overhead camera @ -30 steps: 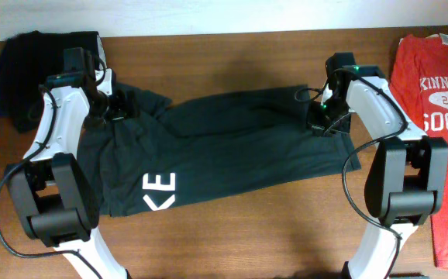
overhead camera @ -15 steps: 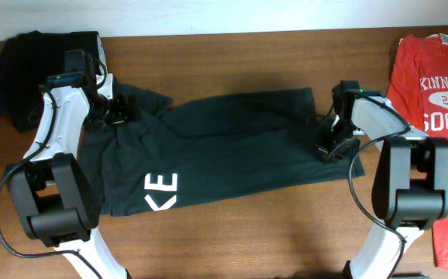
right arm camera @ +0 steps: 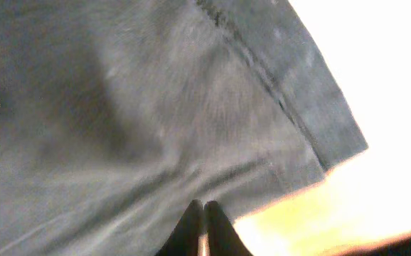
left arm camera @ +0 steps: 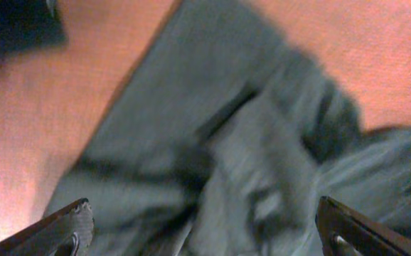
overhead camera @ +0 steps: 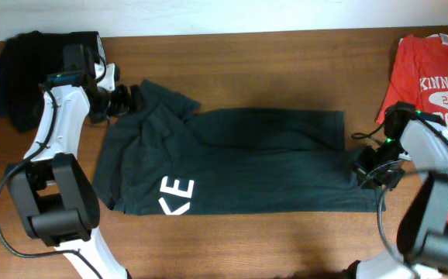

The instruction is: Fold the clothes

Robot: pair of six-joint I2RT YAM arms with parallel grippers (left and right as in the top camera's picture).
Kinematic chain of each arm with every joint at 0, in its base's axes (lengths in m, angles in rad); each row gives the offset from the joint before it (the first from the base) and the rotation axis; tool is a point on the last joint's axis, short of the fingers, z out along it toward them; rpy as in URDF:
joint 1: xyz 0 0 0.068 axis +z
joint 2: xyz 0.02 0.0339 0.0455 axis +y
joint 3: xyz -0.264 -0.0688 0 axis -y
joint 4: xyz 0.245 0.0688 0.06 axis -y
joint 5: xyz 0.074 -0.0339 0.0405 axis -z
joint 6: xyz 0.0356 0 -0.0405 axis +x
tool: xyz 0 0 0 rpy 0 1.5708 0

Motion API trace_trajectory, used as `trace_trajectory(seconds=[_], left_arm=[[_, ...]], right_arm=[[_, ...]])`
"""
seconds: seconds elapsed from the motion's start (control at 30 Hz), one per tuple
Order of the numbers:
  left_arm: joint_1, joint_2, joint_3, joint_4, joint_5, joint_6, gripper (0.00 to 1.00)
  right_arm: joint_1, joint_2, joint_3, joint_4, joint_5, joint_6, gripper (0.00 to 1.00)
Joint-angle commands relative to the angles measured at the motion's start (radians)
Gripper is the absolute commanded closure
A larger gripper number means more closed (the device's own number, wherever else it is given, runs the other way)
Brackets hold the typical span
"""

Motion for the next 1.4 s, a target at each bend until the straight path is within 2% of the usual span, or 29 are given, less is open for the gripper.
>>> trace_trajectory(seconds=[0.0, 0.03, 0.07, 0.1, 0.27, 0.4, 0.67, 0.97, 1.1, 1.23, 1.3, 1.33, 1.37], left_arm=[[-0.058, 0.006, 0.119, 0.067, 0.045, 0.045, 0.01], [-0.072, 0.006, 0.146, 0.081, 0.021, 0.054, 0.01], [-0.085, 0.006, 0.172, 0.098, -0.017, 0.062, 0.01], [-0.094, 0.006, 0.188, 0.123, -0.026, 0.088, 0.01], [-0.098, 0.035, 0.192, 0.266, -0.035, 0.122, 0.01], [-0.098, 0.112, 0.192, 0.302, -0.072, 0.123, 0.01], [-0.099, 0.279, 0.192, 0.214, -0.223, 0.122, 0.01], [-0.101, 0.334, 0.192, 0.152, -0.302, 0.123, 0.02], [-0.101, 0.34, 0.192, 0.132, -0.314, 0.127, 0.07], [-0.104, 0.373, 0.191, 0.114, -0.311, 0.127, 0.27], [-0.104, 0.393, 0.191, 0.102, -0.311, 0.127, 0.53], [-0.104, 0.401, 0.191, 0.094, -0.311, 0.127, 0.73], [-0.104, 0.404, 0.191, 0.088, -0.311, 0.127, 0.83]], right_arm=[[0.006, -0.1, 0.011, -0.022, -0.042, -0.062, 0.51], [0.006, -0.111, 0.011, -0.024, -0.069, -0.1, 0.24], [0.006, -0.115, 0.011, -0.034, -0.092, -0.134, 0.05], [0.006, -0.114, 0.011, -0.051, -0.099, -0.136, 0.01], [0.006, -0.114, 0.011, -0.076, -0.11, -0.16, 0.01], [0.006, -0.114, 0.011, -0.081, -0.117, -0.16, 0.0], [0.006, -0.114, 0.012, -0.086, -0.117, -0.16, 0.0], [0.006, -0.114, 0.012, -0.078, -0.117, -0.16, 0.0], [0.006, -0.114, 0.012, -0.076, -0.117, -0.16, 0.0], [0.005, -0.114, 0.014, -0.074, -0.116, -0.16, 0.02], [0.005, -0.115, 0.032, -0.08, -0.113, -0.16, 0.03], [0.005, -0.115, 0.056, -0.095, -0.113, -0.16, 0.03], [0.005, -0.115, 0.092, -0.114, -0.113, -0.16, 0.04]])
